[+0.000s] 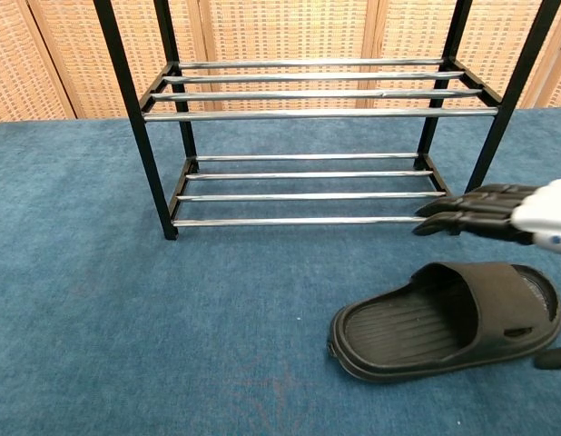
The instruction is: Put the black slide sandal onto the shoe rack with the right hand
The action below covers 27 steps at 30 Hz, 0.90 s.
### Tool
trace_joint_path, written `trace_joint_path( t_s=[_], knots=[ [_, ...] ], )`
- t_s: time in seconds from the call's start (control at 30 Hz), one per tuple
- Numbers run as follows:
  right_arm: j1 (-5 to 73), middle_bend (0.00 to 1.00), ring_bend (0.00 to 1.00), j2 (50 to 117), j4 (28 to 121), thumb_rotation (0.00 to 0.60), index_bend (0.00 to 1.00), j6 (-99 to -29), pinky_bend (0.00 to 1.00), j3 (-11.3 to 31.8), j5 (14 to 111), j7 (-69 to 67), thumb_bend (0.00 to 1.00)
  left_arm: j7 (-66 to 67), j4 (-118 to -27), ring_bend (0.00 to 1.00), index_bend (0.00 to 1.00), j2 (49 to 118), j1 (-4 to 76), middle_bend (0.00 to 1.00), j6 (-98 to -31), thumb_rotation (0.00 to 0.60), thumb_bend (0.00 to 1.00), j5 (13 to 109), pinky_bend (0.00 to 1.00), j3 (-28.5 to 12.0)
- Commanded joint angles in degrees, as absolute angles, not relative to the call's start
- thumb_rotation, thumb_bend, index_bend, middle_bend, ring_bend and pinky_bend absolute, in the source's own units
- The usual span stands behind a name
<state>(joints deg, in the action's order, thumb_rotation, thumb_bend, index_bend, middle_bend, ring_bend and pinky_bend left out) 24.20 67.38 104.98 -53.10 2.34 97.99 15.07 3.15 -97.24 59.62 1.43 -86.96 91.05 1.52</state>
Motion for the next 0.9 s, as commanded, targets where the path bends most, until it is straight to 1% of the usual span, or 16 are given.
trace_joint_path(
  t_s=[0.03, 0.2, 0.4, 0.53, 0.67, 0.83, 0.9],
  knots=[
    [27.75, 0.0, 0.0, 72.37, 106.48, 0.6, 0.0, -46.72, 0.0, 5.09, 88.33, 25.35, 0.0, 2.86, -97.25, 0.0, 0.0, 59.49, 1.59, 0.0, -86.62, 0.6, 0.19, 90.79, 0.0, 1.46],
    [29.77, 0.0, 0.0, 76.54, 105.78, 0.6, 0.0, -44.93, 0.0, 5.94, 78.53, 34.55, 0.0, 2.34, -97.12, 0.0, 0.0, 59.34, 1.81, 0.0, -86.27, 0.6, 0.19, 90.58, 0.0, 1.4],
    [32.16, 0.0, 0.0, 80.61, 104.69, 0.6, 0.0, -45.16, 0.0, 5.67, 68.03, 41.34, 0.0, 1.64, -97.1, 0.0, 0.0, 59.08, 1.85, 0.0, -86.28, 0.6, 0.19, 90.45, 0.0, 1.35],
    [34.26, 0.0, 0.0, 83.36, 104.21, 0.6, 0.0, -46.67, 0.0, 5.28, 61.88, 45.29, 0.0, 1.22, -97.05, 0.0, 0.0, 58.96, 1.86, 0.0, -86.27, 0.6, 0.19, 90.36, 0.0, 1.35],
    [35.9, 0.01, 0.0, 84.96, 103.67, 0.6, 0.0, -48.14, 0.0, 4.57, 58.32, 48.0, 0.0, 0.82, -96.98, 0.0, 0.0, 58.81, 1.87, 0.0, -86.29, 0.6, 0.19, 90.3, 0.0, 1.33],
    [37.27, 0.04, 0.0, 85.92, 102.72, 0.6, 0.0, -49.75, 0.0, 3.88, 55.44, 49.67, 0.01, 0.38, -96.96, 0.0, 0.0, 58.67, 1.93, 0.0, -86.19, 0.6, 0.19, 90.05, 0.0, 1.23],
    [37.64, 0.07, 0.0, 86.14, 102.39, 0.6, 0.0, -50.35, 0.04, 3.57, 54.86, 49.86, 0.04, 0.23, -96.92, 0.0, 0.0, 58.61, 1.99, 0.0, -86.1, 0.6, 0.19, 90.07, 0.0, 1.23]
  ],
)
